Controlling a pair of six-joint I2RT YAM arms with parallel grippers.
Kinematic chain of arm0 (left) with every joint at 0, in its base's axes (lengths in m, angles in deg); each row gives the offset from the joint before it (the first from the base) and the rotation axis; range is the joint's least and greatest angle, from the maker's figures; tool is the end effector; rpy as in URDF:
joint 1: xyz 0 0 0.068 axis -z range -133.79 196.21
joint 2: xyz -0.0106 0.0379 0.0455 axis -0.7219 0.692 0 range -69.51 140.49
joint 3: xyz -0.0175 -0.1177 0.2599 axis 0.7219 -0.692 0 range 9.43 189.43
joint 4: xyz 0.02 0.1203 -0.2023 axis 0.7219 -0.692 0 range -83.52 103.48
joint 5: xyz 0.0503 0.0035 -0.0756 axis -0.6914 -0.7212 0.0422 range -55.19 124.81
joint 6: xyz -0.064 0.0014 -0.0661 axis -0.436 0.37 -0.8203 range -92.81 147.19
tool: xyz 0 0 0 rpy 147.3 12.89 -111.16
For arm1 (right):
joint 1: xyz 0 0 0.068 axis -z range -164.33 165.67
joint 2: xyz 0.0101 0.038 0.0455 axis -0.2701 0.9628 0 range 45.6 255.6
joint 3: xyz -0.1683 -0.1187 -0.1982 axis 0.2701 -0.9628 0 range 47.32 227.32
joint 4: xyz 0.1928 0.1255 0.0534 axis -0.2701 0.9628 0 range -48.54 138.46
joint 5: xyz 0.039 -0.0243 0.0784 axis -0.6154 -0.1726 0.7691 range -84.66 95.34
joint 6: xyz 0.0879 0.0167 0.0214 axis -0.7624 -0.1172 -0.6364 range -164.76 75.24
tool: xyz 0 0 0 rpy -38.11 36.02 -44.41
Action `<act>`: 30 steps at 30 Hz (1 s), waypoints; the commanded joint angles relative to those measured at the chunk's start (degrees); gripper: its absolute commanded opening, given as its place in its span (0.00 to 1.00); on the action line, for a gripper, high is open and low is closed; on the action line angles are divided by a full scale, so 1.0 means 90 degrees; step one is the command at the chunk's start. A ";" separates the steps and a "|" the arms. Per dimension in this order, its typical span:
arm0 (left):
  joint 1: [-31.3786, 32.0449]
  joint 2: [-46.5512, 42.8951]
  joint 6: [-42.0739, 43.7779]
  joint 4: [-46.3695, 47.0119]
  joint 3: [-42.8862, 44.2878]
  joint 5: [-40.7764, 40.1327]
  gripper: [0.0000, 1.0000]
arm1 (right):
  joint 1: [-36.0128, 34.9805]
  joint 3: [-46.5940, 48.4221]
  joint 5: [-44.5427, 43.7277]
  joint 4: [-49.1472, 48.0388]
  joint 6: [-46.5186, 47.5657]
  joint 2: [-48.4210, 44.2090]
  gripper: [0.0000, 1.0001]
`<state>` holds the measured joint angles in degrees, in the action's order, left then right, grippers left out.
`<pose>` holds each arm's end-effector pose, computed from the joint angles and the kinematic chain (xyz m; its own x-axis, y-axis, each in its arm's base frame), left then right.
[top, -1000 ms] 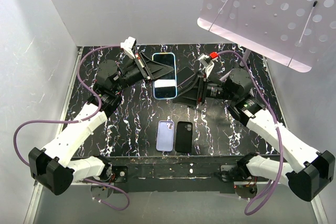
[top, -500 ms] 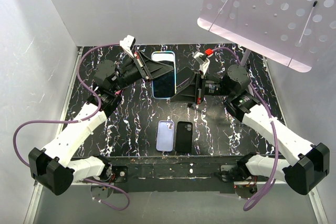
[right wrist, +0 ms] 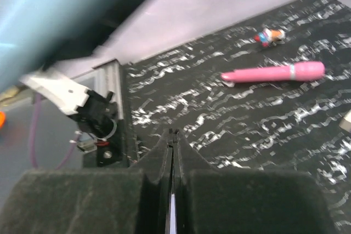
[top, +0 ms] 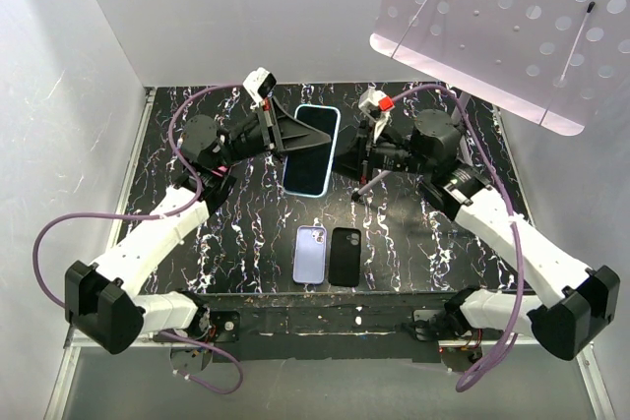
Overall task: Take the phone out of the phone case
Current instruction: Remove the phone case from the phone.
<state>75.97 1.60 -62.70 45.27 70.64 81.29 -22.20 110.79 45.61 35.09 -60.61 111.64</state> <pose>0.2103 -0.1893 0.4465 -0.9252 -0.2642 -0.2722 0.3255 -0.1845 -0.9274 0.1759 0.2043 0.4262 -0.2169 0.0953 -0.9715 -0.9546 0.1875 0.2315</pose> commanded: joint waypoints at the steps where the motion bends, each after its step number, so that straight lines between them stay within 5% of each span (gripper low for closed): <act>1: 0.0053 -0.0596 -0.0384 0.0501 -0.0092 0.0363 0.00 | -0.0002 0.0477 -0.0686 0.0454 0.0825 0.0220 0.01; 5: 0.0004 -0.0782 0.0249 0.0190 -0.0190 -0.0007 0.00 | -0.0002 0.0820 -0.0568 0.1106 0.0182 0.0279 0.01; 8: -0.0054 -0.1055 0.1361 -0.0610 -0.0248 -0.0981 0.00 | -0.0021 0.0607 -0.0238 0.1432 -0.0822 0.0027 0.35; 9: -0.0064 -0.1085 0.1645 -0.0835 -0.0229 -0.1197 0.00 | -0.0040 0.0334 -0.0072 0.1083 -0.1348 -0.0129 0.58; 10: -0.0084 -0.1095 0.1938 -0.1001 -0.0200 -0.1402 0.00 | -0.0041 0.0061 0.0133 0.0770 -0.1798 -0.0286 0.71; 11: -0.0084 -0.1095 0.2182 -0.1071 -0.0161 -0.1550 0.00 | -0.0050 -0.0106 0.0280 0.0409 -0.2189 -0.0442 0.76; 19: -0.0113 -0.0714 0.2653 -0.1071 0.0093 -0.1707 0.00 | -0.0109 0.0057 0.0564 0.0102 -0.2818 -0.0659 0.80; 30: -0.0113 -0.0782 0.2829 -0.1345 0.0289 -0.1658 0.00 | -0.0138 0.0390 0.0701 -0.0239 -0.3043 -0.0102 0.62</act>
<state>75.18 -3.39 -38.59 31.80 69.46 67.25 -22.99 111.31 50.23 36.86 -86.84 110.39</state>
